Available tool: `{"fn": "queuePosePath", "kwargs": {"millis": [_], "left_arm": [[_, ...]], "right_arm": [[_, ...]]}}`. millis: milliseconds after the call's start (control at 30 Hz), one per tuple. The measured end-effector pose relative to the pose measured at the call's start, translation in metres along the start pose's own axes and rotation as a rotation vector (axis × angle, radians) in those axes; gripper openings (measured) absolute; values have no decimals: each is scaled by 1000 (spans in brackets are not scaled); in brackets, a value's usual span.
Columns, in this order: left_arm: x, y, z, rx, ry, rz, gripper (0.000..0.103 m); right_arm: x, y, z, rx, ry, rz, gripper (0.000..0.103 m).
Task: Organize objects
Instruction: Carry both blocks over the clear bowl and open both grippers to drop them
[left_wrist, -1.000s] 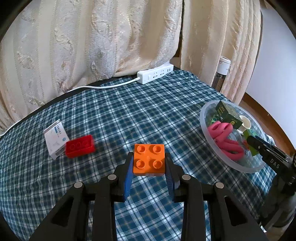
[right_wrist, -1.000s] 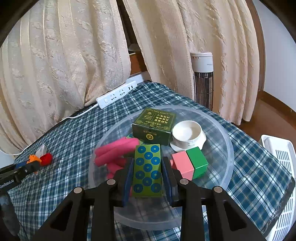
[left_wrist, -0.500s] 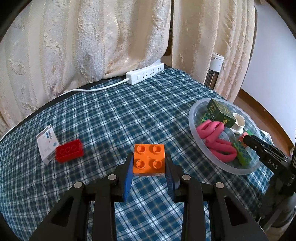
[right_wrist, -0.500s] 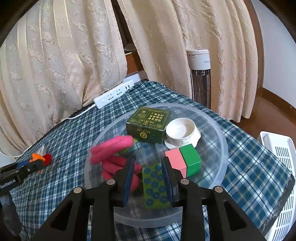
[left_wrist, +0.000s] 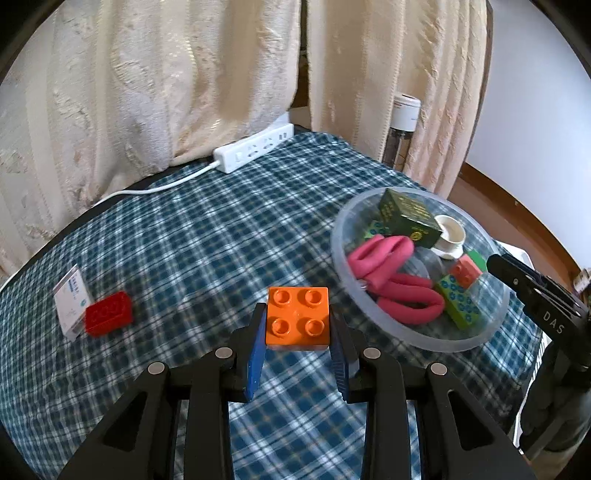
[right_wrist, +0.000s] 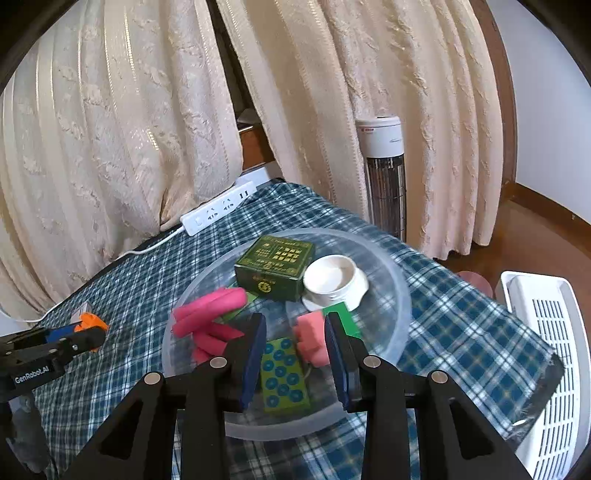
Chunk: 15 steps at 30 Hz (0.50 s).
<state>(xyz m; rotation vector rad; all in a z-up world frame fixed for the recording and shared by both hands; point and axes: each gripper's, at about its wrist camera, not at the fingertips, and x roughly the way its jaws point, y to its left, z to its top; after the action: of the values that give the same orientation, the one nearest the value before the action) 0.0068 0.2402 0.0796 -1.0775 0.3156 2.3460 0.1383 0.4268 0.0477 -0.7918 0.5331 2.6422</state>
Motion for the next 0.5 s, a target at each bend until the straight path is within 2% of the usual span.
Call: {"fn": "queuePosePath", "kwargs": {"millis": [500], "left_arm": [[19,-67,18,105,22,-67,32]], "right_arm": [[-12,-52,-3,98,-29,-18,36]]}}
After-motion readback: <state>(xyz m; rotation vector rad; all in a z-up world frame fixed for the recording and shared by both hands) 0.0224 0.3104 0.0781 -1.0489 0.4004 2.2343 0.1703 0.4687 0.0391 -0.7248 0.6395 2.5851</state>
